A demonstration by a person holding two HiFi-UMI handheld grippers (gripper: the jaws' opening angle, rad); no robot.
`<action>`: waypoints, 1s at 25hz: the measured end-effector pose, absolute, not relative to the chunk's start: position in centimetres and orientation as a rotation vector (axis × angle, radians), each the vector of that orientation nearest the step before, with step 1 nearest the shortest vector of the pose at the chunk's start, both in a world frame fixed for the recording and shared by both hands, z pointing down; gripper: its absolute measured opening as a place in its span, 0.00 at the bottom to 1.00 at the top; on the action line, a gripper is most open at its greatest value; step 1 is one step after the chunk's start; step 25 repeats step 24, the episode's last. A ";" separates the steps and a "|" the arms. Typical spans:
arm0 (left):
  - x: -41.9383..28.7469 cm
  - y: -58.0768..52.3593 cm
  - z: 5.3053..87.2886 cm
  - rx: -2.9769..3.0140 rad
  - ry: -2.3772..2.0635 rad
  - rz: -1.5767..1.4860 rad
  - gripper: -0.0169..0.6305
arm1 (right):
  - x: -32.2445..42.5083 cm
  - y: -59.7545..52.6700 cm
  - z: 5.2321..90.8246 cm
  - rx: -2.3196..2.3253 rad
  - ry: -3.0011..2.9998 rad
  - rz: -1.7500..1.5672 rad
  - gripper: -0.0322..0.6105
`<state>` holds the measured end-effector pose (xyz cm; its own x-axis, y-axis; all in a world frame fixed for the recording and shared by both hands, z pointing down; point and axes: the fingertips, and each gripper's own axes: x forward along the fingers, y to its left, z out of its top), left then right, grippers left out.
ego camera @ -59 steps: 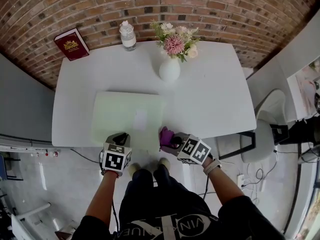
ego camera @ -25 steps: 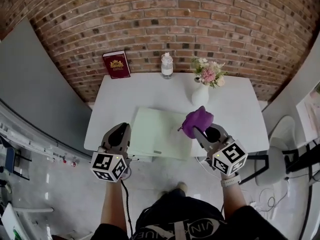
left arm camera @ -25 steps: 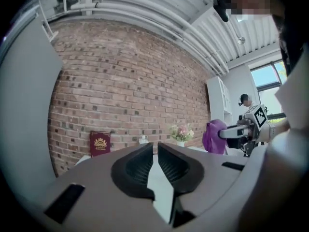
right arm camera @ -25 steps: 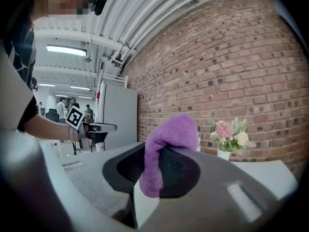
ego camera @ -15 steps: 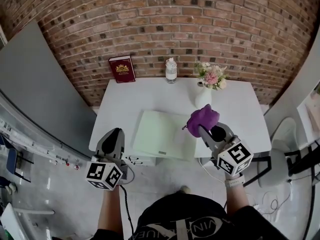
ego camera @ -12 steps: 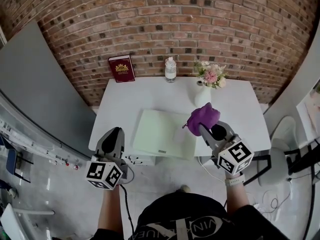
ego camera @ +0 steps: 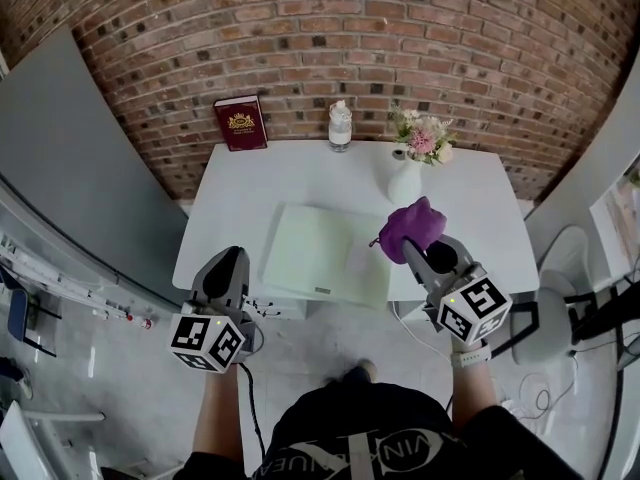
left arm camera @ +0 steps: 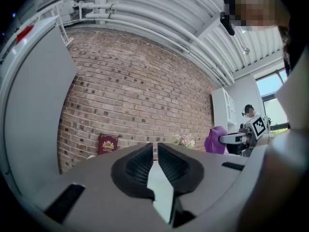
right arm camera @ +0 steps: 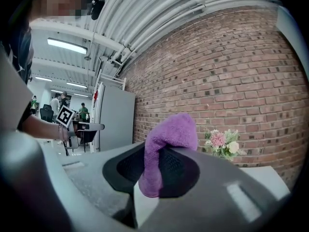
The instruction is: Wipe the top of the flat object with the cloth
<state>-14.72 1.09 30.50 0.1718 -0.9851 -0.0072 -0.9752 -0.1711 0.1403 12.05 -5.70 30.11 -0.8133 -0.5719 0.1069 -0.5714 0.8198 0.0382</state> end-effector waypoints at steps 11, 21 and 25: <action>-15.9 1.2 31.6 2.294 -1.961 -0.126 0.08 | 11.3 -5.7 31.3 0.915 -2.876 0.031 0.14; -16.7 0.7 31.9 2.290 -1.956 -0.119 0.08 | 10.7 -5.9 31.5 0.918 -2.864 0.037 0.14; -17.0 0.7 32.1 2.286 -1.955 -0.117 0.08 | 10.5 -5.9 31.7 0.922 -2.859 0.046 0.14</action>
